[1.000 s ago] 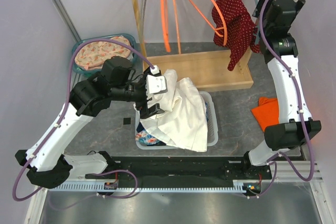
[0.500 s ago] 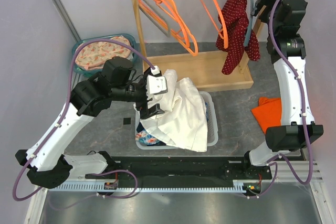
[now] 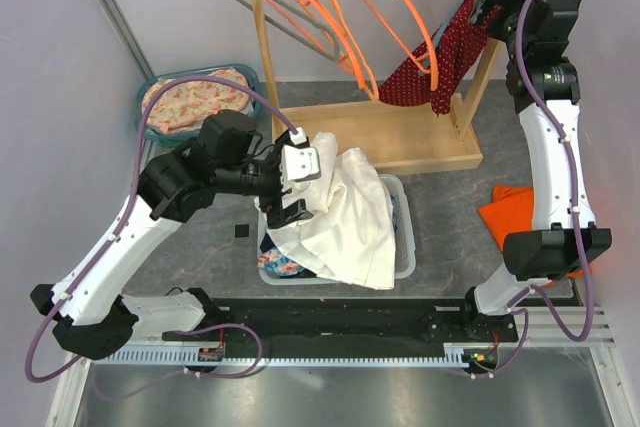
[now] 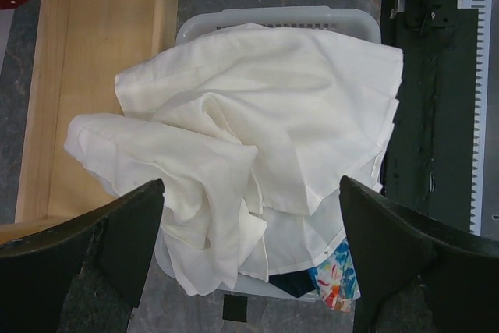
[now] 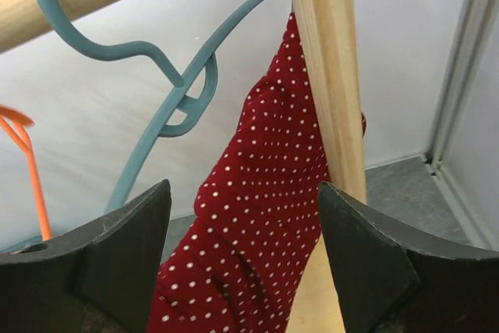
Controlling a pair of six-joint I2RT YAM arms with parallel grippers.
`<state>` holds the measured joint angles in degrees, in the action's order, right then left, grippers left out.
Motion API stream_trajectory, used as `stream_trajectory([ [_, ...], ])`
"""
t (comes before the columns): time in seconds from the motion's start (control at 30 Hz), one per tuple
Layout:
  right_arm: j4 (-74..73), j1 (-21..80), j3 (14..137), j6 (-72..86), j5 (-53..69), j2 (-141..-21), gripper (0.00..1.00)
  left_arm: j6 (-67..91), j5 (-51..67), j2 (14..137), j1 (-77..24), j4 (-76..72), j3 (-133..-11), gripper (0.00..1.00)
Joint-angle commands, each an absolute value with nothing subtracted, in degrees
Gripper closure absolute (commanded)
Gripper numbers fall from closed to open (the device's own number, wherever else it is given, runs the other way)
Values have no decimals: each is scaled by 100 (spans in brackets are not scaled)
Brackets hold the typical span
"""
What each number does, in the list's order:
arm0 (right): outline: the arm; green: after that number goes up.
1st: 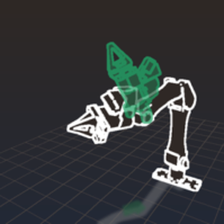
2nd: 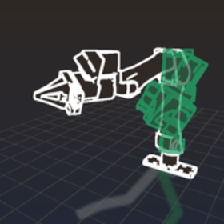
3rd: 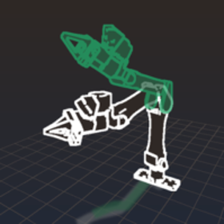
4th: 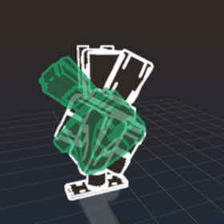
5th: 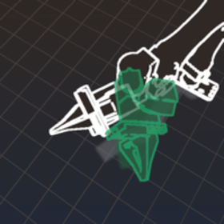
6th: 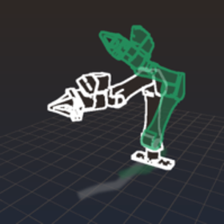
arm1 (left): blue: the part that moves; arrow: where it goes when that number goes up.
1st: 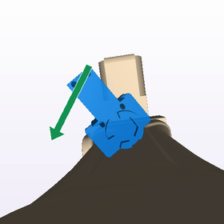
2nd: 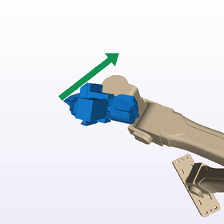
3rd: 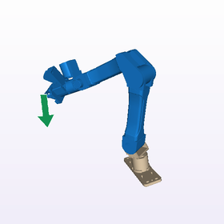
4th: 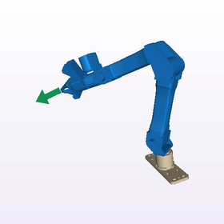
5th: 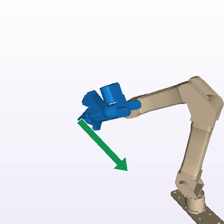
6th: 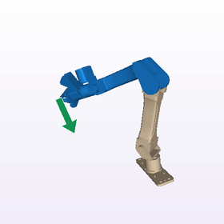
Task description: Remove the skirt from the hanger
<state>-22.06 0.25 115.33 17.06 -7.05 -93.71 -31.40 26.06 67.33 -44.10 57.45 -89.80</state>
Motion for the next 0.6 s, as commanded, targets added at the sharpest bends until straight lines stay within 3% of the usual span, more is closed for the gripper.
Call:
stream_trajectory([
  [0.0, -1873, 26, 11628, 2302, -440, -9168, 18, -3120, 2672, 6653, -4386, 5722, -8921, 0],
  [0.27, -1670, 289, 12076, 2786, -114, -9500, 17, -3129, 2654, 6627, -4386, 5713, -8833, 0],
  [0.57, -2293, 834, 13059, 2400, -790, -10220, 16, -3217, 2584, 6539, -4377, 5704, -8631, 1],
])
